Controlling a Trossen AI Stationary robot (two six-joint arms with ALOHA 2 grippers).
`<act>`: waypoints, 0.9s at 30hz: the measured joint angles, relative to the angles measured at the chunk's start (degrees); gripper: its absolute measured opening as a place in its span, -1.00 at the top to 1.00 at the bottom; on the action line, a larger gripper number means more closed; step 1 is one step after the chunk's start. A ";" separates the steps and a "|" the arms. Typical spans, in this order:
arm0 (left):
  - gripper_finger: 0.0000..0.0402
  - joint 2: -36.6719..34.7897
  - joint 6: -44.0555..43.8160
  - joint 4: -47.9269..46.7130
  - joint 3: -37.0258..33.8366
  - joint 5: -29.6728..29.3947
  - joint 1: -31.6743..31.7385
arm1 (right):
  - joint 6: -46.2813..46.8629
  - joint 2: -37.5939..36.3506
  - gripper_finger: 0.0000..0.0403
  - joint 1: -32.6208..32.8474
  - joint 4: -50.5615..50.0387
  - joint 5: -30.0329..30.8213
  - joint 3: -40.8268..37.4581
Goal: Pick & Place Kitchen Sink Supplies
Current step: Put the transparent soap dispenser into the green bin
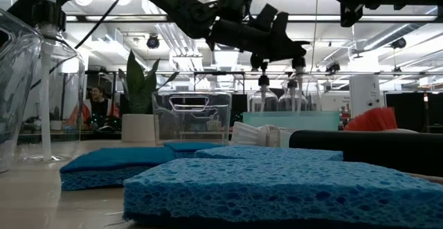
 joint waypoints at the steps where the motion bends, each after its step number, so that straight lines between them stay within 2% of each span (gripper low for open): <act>1: 0.82 0.27 0.00 -0.06 0.29 -0.05 0.18 | 0.03 0.01 0.96 0.00 0.03 -0.01 -0.01; 15: 0.80 0.86 -0.31 -2.39 0.38 -1.58 -0.06 | 0.07 0.11 0.96 0.00 -0.06 -0.18 -0.01; 27: 0.79 0.86 -1.33 -2.17 0.36 0.39 -0.98 | 0.09 0.11 0.96 0.00 -0.80 -0.18 -0.01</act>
